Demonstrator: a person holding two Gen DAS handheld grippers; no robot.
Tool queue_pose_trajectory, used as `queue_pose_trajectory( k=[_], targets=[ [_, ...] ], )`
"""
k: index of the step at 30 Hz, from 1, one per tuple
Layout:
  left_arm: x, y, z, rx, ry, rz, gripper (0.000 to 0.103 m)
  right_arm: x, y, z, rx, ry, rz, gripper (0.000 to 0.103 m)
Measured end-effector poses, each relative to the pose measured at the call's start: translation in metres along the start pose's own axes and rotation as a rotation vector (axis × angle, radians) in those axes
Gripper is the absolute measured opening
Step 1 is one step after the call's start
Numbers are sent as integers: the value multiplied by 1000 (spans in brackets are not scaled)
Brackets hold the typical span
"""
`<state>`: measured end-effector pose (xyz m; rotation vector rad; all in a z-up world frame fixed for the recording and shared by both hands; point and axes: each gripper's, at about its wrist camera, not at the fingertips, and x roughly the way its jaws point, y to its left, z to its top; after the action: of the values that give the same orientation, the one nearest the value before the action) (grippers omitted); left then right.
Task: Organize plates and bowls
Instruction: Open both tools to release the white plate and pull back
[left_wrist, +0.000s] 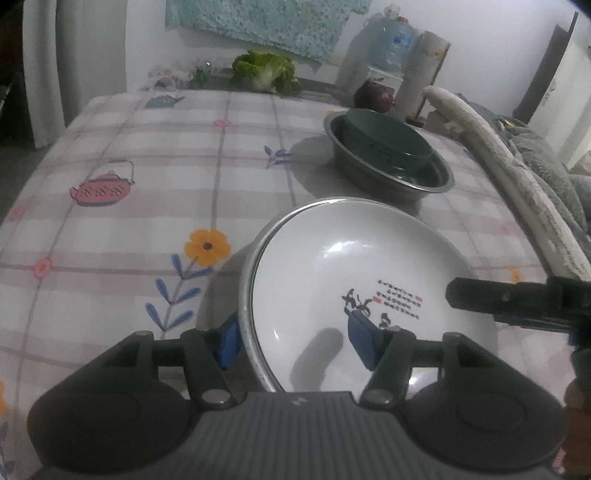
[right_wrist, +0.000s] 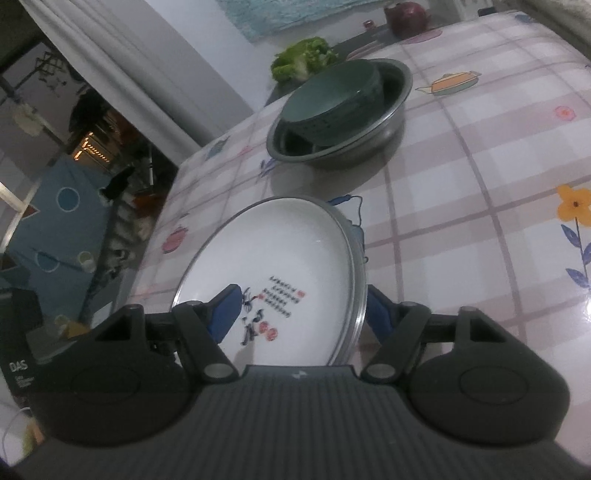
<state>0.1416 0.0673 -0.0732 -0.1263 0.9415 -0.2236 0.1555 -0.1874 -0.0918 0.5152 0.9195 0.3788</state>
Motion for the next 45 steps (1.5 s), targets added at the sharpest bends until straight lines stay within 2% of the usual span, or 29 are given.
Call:
queue_pose_trajectory(
  k=[6, 11, 14, 18, 19, 21, 24, 28, 32, 35, 38, 41, 45],
  targets=[
    [-2, -29, -11, 55, 32, -52, 61, -22, -16, -6, 21, -6, -22, 73],
    [-7, -47, -26, 97, 44, -137, 63, -42, -34, -13, 45, -22, -60, 76],
    [-8, -48, -32, 106, 30, -107, 70, -51, -42, -16, 59, -44, -98, 85],
    [-15, -44, -30, 96, -5, -56, 85, -66, -38, -19, 1, -109, -268, 96],
    [-17, -41, -28, 93, -19, -46, 88, -68, -35, -20, -24, -124, -307, 102],
    [-24, -38, -25, 87, -46, -28, 93, -75, -29, -21, -84, -166, -384, 102],
    [-31, -32, -20, 62, -70, -22, 96, -85, -17, -21, -181, -221, -501, 102],
    [-38, -23, -13, 19, -74, -31, 96, -99, -2, -21, -307, -279, -625, 102],
    [-42, -20, -7, 16, -91, -11, 102, -105, 13, -20, -415, -303, -726, 102],
    [-45, -21, -3, 30, -92, 2, 102, -116, 24, -18, -434, -325, -728, 102],
    [-48, -22, -1, 48, -104, 43, 102, -127, 25, -15, -387, -345, -684, 102],
    [-51, -21, 0, 34, -108, 77, 103, -133, 24, -12, -334, -357, -682, 102],
    [-54, -20, 1, 32, -103, 93, 103, -136, 29, -15, -333, -361, -688, 102]
  ],
)
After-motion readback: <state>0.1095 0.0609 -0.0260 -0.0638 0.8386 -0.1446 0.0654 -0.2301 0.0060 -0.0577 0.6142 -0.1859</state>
